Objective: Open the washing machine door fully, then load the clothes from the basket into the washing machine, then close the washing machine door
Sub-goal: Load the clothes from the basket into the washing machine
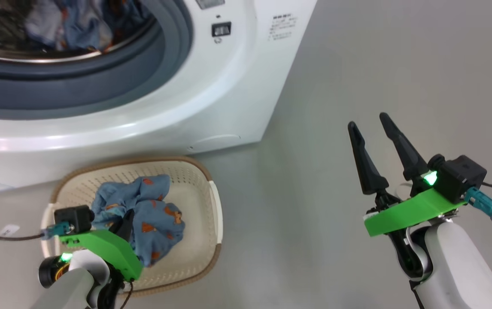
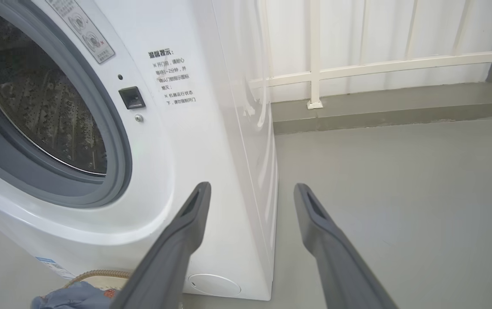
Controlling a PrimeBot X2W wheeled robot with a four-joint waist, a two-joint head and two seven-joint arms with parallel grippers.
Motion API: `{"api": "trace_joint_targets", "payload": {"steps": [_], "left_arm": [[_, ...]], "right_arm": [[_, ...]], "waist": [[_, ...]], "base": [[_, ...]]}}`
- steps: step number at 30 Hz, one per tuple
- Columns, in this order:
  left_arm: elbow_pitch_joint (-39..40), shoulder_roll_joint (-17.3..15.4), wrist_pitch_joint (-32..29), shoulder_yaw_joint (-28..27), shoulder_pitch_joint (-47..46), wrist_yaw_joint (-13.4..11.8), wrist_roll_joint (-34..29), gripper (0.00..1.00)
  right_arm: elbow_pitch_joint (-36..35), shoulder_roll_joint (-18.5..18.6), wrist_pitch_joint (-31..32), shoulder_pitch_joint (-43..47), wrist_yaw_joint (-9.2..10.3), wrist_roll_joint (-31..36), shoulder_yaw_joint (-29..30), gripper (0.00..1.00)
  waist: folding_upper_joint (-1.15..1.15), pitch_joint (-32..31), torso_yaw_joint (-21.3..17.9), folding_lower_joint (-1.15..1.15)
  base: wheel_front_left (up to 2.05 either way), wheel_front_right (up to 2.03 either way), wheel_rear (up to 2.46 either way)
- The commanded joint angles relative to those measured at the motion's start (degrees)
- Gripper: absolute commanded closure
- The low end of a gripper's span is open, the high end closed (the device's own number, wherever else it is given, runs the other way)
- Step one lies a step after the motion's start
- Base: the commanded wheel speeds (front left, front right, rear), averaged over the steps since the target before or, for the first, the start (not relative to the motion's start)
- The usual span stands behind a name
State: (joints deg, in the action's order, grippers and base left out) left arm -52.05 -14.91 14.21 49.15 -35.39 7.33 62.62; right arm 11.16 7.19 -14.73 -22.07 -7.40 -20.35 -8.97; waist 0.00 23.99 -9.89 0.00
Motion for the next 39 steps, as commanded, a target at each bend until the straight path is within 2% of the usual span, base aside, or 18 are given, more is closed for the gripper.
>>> {"api": "trace_joint_targets", "payload": {"steps": [1,8,15,32,39], "left_arm": [[2.1,-1.9,0.8,-3.7,1.6,0.2,-1.0,1.0],[10.7,-1.3,0.8,-15.6,8.6,0.1,-8.6,1.0],[20.6,1.4,0.8,-25.9,14.8,-0.9,-17.1,1.0],[40.5,4.8,0.8,-38.8,25.5,-3.7,-32.2,1.0],[46.4,5.6,0.8,-40.8,28.2,-4.6,-36.2,1.0]], "right_arm": [[-1.0,0.2,-0.3,1.7,-0.09,-0.3,-1.5,0.0],[-0.3,1.3,-0.3,4.1,-0.09,-0.8,-1.4,0.0],[-0.2,2.1,-0.3,6.1,-0.09,-1.2,-1.8,0.0],[0.4,3.3,-0.3,9.4,-0.09,-2.3,-1.1,0.0],[0.3,3.6,-0.3,10.6,-0.09,-2.2,-0.7,0.0]], "waist": [[0.0,-3.9,2.4,0.0],[0.0,-8.2,3.7,0.0],[0.0,-12.4,4.5,0.0],[0.0,-18.7,5.5,0.0],[0.0,-20.1,6.0,0.0]], "base": [[0.0,0.0,0.0],[0.0,0.0,0.0],[0.0,0.0,0.0],[0.0,0.0,0.0],[0.0,0.0,0.0]]}}
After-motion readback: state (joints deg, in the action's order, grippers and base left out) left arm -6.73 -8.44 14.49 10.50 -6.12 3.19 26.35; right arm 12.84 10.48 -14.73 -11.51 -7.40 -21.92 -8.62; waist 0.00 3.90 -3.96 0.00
